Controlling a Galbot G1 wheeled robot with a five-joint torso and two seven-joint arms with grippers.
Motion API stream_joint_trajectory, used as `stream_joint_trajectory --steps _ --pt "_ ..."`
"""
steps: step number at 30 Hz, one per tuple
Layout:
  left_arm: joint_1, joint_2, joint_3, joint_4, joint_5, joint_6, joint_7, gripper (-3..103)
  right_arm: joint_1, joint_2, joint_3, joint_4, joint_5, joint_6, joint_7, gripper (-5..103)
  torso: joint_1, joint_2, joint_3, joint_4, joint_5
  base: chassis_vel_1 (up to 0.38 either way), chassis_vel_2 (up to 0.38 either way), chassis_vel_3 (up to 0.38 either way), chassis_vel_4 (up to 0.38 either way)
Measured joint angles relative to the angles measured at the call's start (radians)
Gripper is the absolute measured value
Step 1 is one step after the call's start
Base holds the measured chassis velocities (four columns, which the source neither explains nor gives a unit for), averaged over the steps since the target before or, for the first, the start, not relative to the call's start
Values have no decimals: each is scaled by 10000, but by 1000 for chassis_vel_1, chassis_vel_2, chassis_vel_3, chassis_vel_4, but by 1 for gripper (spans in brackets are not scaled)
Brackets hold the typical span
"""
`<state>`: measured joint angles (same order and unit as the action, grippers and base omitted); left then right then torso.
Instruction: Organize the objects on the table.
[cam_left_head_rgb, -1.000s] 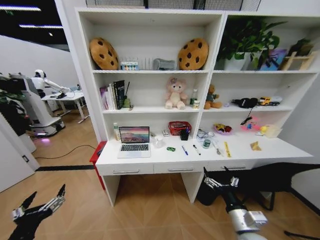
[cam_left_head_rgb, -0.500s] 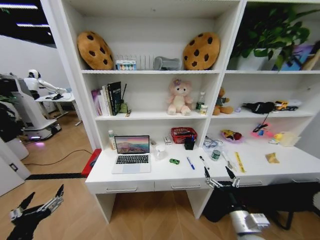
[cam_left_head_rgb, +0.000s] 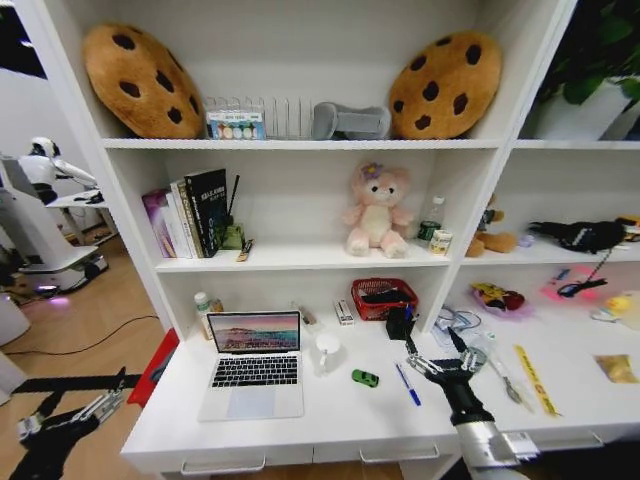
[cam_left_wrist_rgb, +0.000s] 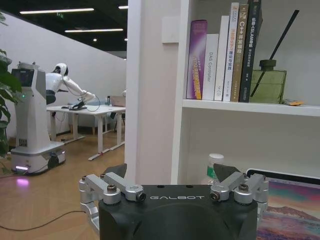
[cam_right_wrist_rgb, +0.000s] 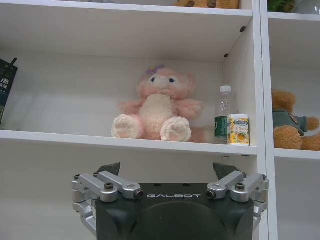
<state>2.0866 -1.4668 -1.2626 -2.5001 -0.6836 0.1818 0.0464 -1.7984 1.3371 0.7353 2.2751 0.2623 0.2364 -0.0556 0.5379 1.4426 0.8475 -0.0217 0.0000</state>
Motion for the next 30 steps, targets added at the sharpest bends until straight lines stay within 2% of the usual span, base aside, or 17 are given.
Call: stream_joint_trajectory --steps 5,7,8,9,11,14,16,18,19,20,21,22,25,27,28,29,30 --pt "8 828 -360 1 205 -99 189 98 -90 -125 84 23 37 132 -57 100 -10 5 -3 2 0 -11 11 2 -8" --pt "-47 1863 -553 1 229 -192 231 98 -147 -203 216 -7 32 132 -56 100 -14 8 -5 -1 -2 26 -21 -27 19" --pt "-47 1863 -553 1 229 -192 231 98 -147 -203 216 -7 32 132 -56 100 -14 8 -5 -1 -2 51 -43 -54 38" --pt "-58 2195 -587 0 186 -192 189 98 -163 -212 252 -38 29 131 -57 100 -14 8 -5 -3 -1 14 -51 -54 21" --pt "-104 3254 -660 0 80 -168 76 96 -215 -189 312 -183 -3 163 -66 100 -14 8 -4 -4 -2 0 0 0 0" --pt "-138 3717 -671 0 67 -157 45 98 -245 -157 334 -288 -57 216 -77 100 -12 7 -3 -4 0 0 0 0 0" --pt "-236 4300 -532 245 111 -229 55 99 -293 -104 415 -507 -117 284 -120 100 -8 4 -1 2 -1 0 0 0 0" --pt "-272 4469 -437 383 116 -235 62 99 -292 -100 447 -573 -123 287 -118 100 -7 4 -1 1 -1 0 0 0 0" --pt "-402 4899 -254 648 128 -237 34 99 -273 -115 499 -686 -125 287 -87 100 -7 4 -1 6 -2 0 0 0 0" --pt "-402 4899 -254 648 128 -237 34 99 -273 -115 499 -686 -125 287 -87 100 -7 4 -1 6 -2 0 0 0 0" --pt "-546 5308 -112 839 127 -229 -64 99 -248 -133 529 -753 -124 286 -58 100 -7 4 -2 4 -1 0 0 0 0" --pt "-546 5308 -112 839 127 -229 -64 99 -248 -133 529 -753 -124 286 -58 100 -7 4 -2 4 -1 0 0 0 0" --pt "-1062 6791 270 1586 -8 -122 -319 102 -201 -134 564 -898 -108 199 33 100 -6 3 -1 -4 -2 0 0 0 0" --pt "-1094 6893 290 1645 -22 -118 -336 102 -197 -131 564 -904 -108 189 41 100 -6 3 -1 -4 -2 0 0 0 0" --pt "-1293 7424 421 2008 -77 -88 -424 98 -193 -110 557 -935 -99 117 107 100 -4 3 0 -4 -1 0 0 0 0" --pt "-1293 7424 421 2008 -77 -88 -424 98 -193 -110 557 -935 -99 117 107 100 -4 3 0 -4 -1 0 0 0 0" --pt "-1532 7791 610 2371 -83 -53 -465 96 -180 -105 539 -985 -101 52 142 100 -4 2 0 -1 -1 0 0 0 0"
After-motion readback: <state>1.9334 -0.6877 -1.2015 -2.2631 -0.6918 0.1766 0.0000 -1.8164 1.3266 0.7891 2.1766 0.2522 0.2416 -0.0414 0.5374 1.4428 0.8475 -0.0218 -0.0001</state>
